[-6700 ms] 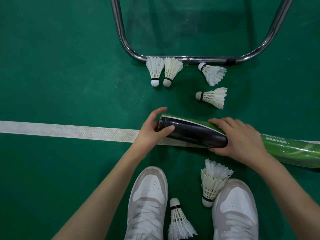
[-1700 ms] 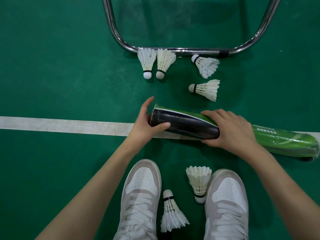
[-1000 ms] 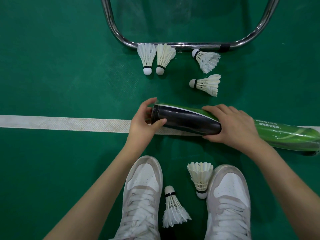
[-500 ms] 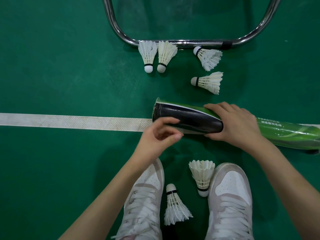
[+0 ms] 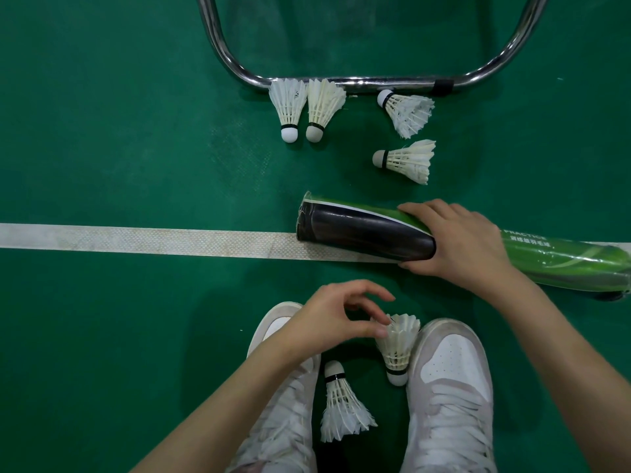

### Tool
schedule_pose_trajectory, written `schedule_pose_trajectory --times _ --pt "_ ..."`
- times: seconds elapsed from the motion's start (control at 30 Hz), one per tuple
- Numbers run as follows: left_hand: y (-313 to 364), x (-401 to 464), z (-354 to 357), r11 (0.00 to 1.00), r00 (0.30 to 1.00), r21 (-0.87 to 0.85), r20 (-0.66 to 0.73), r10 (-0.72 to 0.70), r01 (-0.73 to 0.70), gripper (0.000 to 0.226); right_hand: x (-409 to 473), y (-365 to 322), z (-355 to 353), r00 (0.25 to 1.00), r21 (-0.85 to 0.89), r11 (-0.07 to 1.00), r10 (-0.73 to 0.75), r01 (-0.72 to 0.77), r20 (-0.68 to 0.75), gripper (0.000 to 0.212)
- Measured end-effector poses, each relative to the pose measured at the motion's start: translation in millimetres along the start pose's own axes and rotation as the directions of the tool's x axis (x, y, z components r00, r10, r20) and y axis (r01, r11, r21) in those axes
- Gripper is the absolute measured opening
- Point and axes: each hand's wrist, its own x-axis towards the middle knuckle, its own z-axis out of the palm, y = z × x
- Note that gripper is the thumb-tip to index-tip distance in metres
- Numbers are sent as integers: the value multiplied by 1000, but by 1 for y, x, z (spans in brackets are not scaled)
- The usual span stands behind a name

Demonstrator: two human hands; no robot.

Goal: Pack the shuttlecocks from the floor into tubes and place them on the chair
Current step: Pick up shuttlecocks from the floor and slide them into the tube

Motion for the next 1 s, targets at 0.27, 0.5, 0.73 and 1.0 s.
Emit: schedule_pose_trajectory --times 0.27,0.5,0.73,1.0 --pt "-3 0 5 996 1000 89 28 -5 3 31 0 -2 -1 1000 11 1000 8 -8 6 82" --pt "0 -2 0 999 998 37 -63 0 2 34 0 -2 -2 1000 6 1000 4 -4 8 81" --pt "12 -6 -22 996 979 -92 -202 -1 -18 31 0 -2 -2 1000 3 1000 4 -4 15 81" --pt "34 -20 -68 944 890 -277 -455 34 -177 33 -1 -3 -3 1000 8 1000 2 -2 4 82"
